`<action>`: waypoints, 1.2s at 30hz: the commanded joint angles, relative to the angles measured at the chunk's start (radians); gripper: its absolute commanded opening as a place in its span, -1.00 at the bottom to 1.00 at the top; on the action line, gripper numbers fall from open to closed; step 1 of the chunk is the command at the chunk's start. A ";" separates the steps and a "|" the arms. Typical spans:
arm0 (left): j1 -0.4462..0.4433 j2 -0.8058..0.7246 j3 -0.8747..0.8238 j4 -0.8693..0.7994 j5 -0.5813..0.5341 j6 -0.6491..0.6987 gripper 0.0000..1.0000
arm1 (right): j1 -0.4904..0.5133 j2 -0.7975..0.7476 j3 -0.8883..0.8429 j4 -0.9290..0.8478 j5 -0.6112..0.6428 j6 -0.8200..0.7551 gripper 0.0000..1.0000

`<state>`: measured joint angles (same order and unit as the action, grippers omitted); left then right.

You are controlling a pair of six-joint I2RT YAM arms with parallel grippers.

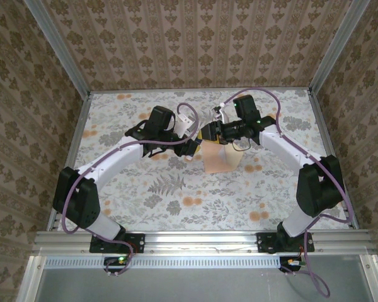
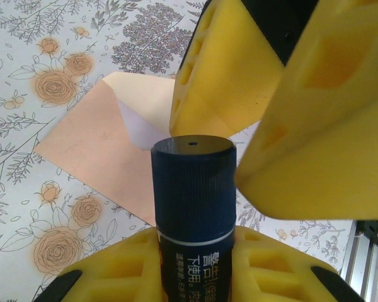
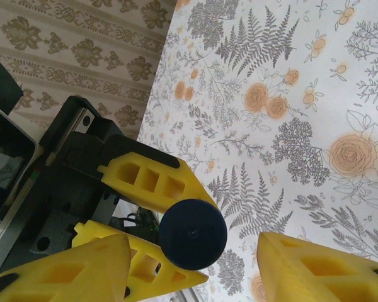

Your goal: Place the letter into the envelope and seal it

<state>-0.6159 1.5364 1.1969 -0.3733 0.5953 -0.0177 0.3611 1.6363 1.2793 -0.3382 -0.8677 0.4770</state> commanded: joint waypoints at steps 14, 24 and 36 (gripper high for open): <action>-0.010 -0.003 0.031 -0.002 0.041 0.008 -0.93 | 0.018 0.026 0.035 0.036 0.017 0.014 -0.14; -0.010 -0.004 0.032 -0.002 0.041 0.008 -0.93 | 0.026 0.040 0.040 0.050 0.016 0.025 -0.25; -0.008 -0.007 0.028 0.000 0.025 0.010 -0.93 | 0.028 0.045 0.039 0.045 0.021 0.026 -0.42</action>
<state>-0.6212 1.5364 1.1969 -0.3733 0.6064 -0.0181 0.3836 1.6695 1.2934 -0.2951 -0.8600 0.5014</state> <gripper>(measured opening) 0.232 0.297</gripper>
